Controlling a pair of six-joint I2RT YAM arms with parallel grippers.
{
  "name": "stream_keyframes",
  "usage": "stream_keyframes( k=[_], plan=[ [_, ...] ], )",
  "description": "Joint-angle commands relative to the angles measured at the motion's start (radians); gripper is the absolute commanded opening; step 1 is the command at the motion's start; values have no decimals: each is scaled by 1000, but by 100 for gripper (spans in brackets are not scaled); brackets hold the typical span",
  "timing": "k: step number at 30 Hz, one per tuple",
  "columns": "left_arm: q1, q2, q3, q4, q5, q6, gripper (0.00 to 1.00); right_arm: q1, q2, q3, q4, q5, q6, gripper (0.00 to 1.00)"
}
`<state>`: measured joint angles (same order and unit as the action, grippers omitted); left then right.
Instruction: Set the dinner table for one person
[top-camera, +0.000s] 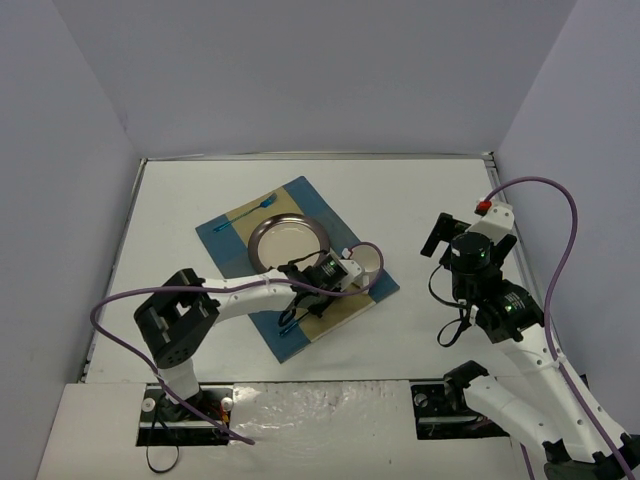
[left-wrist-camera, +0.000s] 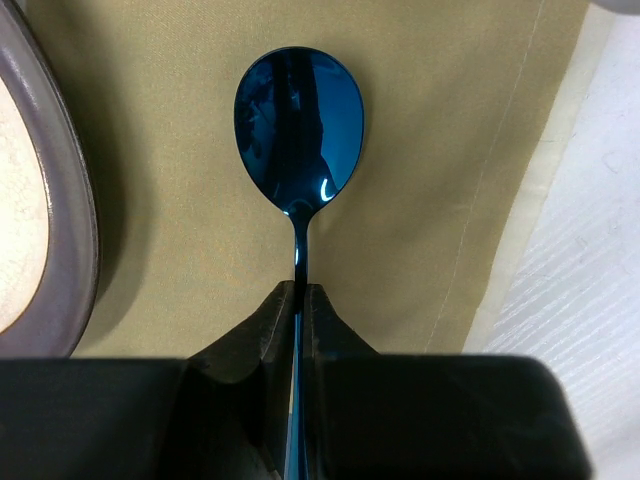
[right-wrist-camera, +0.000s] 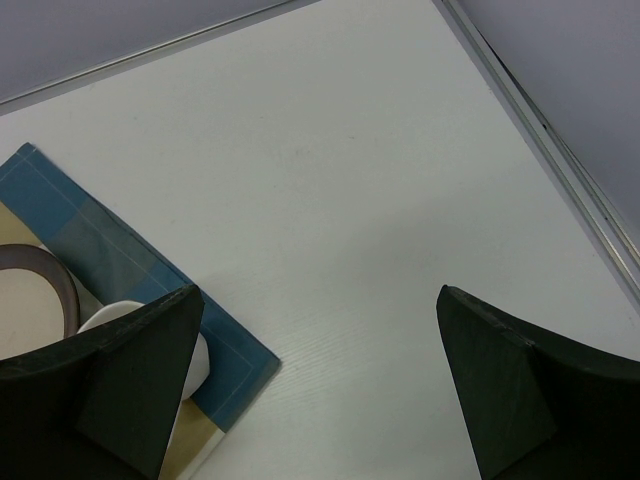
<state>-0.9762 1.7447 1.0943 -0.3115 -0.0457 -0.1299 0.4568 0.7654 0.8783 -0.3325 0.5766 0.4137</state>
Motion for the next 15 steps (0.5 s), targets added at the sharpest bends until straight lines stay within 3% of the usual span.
stream_keyframes(
  k=[1,9,15],
  plan=[
    [6,-60,17,28,17,25,0,-9,-10,3,62,35,-16,100],
    [10,-35,3,52,44,42,0,-9,-12,-2,61,34,-16,100],
    [13,-22,3,46,37,24,12,-9,-17,-4,62,32,-18,100]
  ],
)
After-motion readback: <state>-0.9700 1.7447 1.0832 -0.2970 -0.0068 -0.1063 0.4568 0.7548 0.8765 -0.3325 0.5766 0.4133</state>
